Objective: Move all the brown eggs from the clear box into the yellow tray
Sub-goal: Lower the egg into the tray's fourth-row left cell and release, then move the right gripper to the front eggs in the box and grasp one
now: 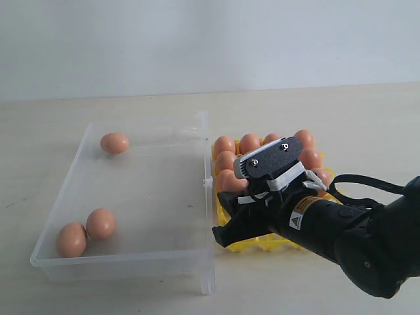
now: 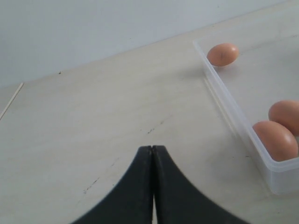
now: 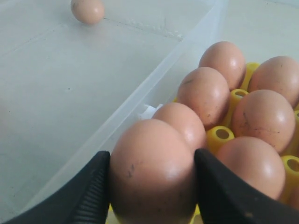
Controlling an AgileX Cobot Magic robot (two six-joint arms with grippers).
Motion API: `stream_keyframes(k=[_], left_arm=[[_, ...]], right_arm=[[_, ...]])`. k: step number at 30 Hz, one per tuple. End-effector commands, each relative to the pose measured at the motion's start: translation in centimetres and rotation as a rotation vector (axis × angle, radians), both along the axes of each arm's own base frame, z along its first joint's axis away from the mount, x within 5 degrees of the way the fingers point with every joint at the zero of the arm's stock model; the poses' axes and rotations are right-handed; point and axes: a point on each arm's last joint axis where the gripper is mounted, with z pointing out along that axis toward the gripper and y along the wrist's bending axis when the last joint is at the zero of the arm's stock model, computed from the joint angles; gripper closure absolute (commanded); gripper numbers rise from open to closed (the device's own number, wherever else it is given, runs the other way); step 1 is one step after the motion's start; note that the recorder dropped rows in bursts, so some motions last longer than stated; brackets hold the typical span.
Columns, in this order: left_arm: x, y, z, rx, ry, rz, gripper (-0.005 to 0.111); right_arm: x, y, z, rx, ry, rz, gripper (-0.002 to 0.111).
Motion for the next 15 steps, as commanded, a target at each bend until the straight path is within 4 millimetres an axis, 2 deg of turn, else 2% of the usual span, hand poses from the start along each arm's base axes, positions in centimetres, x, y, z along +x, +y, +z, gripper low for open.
stream_keyframes(k=[1,3,10,13,15], left_arm=[[0.0,0.0,0.2,-0.005,-0.016,0.003,0.107],[0.0,0.0,0.2,-0.005,-0.016,0.003,0.107],[0.0,0.0,0.2,-0.005,-0.016,0.003,0.107],[0.0,0.0,0.2,-0.005,-0.016,0.003,0.107],[0.0,0.0,0.2,-0.005,-0.016,0.003,0.107]], right_arm=[[0.1,-0.1,-0.1,0.000,0.005,-0.001,0.054],[0.1,-0.1,-0.1,0.002,0.004,0.000,0.047],[0.0,-0.2,0.3,-0.013,0.004,0.002,0.049],[-0.3,-0.3,1.6,-0.027,-0.007,0.017,0.054],[-0.5,-0.5,3.3,-0.032,-0.017,0.030,0.060]])
